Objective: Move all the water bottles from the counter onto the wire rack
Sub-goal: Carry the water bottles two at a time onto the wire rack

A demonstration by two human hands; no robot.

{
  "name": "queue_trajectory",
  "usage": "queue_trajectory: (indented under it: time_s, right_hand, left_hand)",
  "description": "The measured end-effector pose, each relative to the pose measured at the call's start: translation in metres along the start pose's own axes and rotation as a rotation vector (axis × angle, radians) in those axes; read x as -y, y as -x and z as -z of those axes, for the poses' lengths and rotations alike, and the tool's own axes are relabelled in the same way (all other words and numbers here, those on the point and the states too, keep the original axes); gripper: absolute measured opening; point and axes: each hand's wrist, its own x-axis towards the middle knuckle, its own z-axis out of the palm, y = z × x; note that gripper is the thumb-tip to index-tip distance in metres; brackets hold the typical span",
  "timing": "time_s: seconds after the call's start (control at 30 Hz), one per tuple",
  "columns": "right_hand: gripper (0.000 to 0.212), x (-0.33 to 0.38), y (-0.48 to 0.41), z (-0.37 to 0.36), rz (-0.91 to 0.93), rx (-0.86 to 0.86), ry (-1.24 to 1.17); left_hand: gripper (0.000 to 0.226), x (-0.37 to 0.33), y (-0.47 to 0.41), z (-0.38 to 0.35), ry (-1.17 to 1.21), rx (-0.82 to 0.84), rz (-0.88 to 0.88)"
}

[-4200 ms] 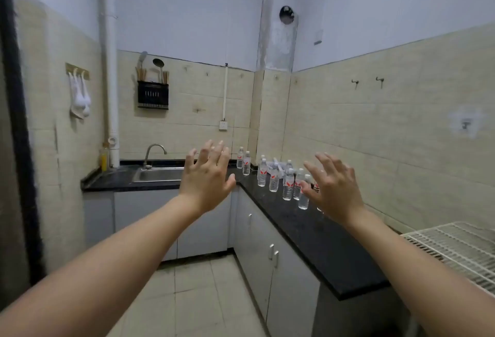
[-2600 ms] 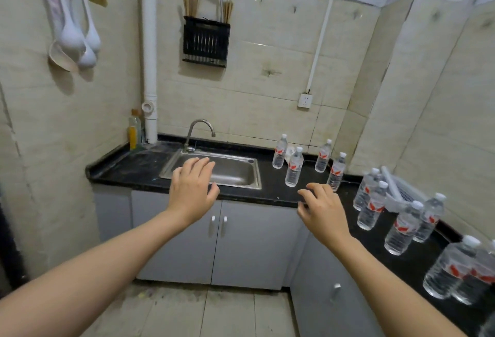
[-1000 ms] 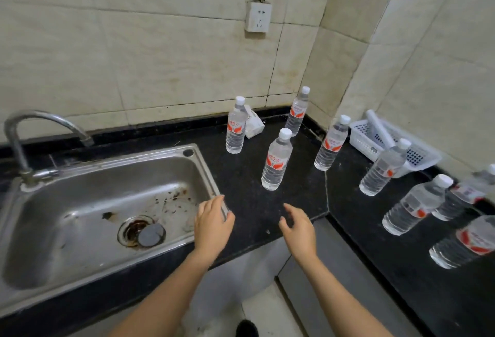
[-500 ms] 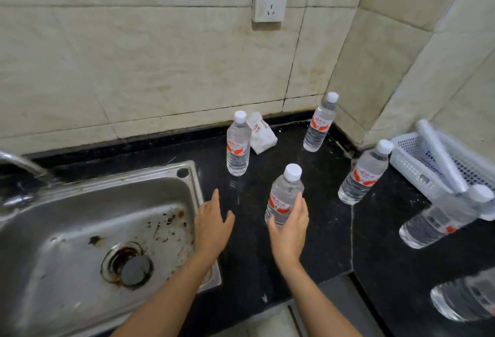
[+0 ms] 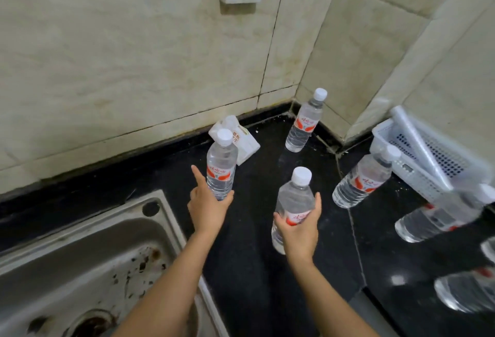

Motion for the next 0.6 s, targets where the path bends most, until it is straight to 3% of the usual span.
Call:
queue_trajectory:
  time_s: [0.13,0.37,0.6]
  right_hand:
    - [0.092,0.006,-0.010,-0.005,0.013,0.031,0.032]
    - [0.067,0.003,-0.004,-0.009,-0.029,0.045,0.059]
    - [0.070,0.003,0.006,-0.002,-0.060,0.012,0.057]
  left_hand:
    - [0.116,-0.004,-0.031,-0.013,0.091,0.052,-0.001]
    - [0.086,-0.001,-0.051,-0.012,0.272,0.122,-0.027]
    - [0.069,0.005,-0.008,-0.015,0.275,0.124,-0.001]
